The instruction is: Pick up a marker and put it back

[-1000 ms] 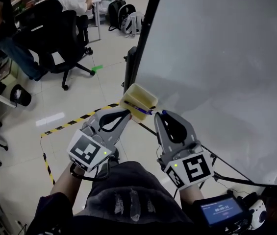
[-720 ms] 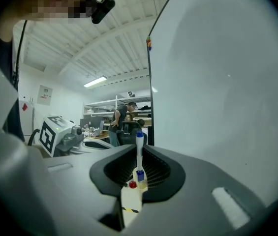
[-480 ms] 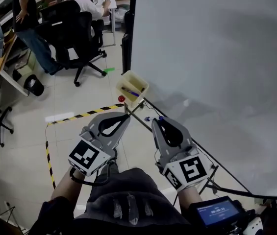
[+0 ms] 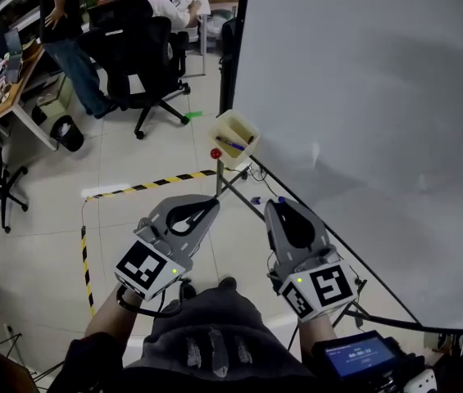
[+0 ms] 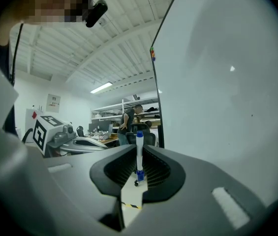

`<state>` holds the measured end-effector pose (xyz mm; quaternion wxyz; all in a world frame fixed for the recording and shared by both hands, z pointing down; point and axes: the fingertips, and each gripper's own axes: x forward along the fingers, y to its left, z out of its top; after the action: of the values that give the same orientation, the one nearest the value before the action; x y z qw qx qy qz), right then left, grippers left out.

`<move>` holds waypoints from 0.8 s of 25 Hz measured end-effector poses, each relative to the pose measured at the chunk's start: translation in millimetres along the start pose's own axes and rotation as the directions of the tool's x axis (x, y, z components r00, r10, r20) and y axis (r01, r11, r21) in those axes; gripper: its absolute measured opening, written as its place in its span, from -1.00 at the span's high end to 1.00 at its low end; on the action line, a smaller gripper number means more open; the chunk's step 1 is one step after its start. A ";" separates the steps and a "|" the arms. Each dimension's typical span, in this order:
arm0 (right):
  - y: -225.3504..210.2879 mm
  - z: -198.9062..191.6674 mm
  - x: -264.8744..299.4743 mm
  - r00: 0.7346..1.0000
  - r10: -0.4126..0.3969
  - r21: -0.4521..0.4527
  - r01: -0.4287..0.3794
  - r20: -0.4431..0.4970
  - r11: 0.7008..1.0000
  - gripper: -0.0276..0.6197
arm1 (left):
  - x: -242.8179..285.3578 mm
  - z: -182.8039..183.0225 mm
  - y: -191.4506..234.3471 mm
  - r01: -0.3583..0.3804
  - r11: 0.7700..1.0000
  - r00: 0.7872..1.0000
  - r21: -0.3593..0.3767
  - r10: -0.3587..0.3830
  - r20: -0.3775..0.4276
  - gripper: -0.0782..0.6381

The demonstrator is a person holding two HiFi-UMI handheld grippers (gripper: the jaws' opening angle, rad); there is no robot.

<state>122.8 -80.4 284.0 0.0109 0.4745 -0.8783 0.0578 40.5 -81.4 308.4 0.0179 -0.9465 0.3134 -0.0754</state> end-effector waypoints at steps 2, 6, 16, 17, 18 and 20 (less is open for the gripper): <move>10.3 -3.5 -0.8 1.000 0.001 0.002 -0.001 -0.007 1.000 0.79 | -10.8 -0.8 -1.3 0.001 1.000 1.000 -0.009 -0.001 0.012 0.76; 34.9 -7.1 -1.3 1.000 -0.004 -0.014 0.004 -0.007 1.000 0.79 | -34.5 -5.3 0.8 0.000 1.000 1.000 -0.002 0.000 0.013 0.76; 86.5 -10.4 -1.2 0.999 -0.043 -0.031 0.043 -0.021 0.999 0.79 | -84.1 -15.1 9.2 0.029 1.000 0.999 -0.010 -0.029 0.036 0.76; 91.7 -10.6 -1.1 0.999 -0.045 -0.035 0.044 -0.023 0.998 0.79 | -88.9 -16.5 9.8 0.031 0.999 0.999 -0.012 -0.031 0.037 0.76; 96.3 -10.4 -1.1 0.999 -0.046 -0.038 0.045 -0.024 0.998 0.79 | -93.1 -16.2 10.3 0.032 0.999 0.999 -0.011 -0.032 0.038 0.76; 104.3 -8.5 -1.1 0.998 -0.050 -0.044 0.049 -0.022 0.998 0.79 | -100.0 -14.1 10.5 0.038 0.999 0.998 0.000 -0.038 0.042 0.76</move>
<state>36.0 -21.9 282.9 0.0329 0.4952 -0.8670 0.0440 -47.1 -30.1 308.3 0.0227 -0.9537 0.2948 -0.0559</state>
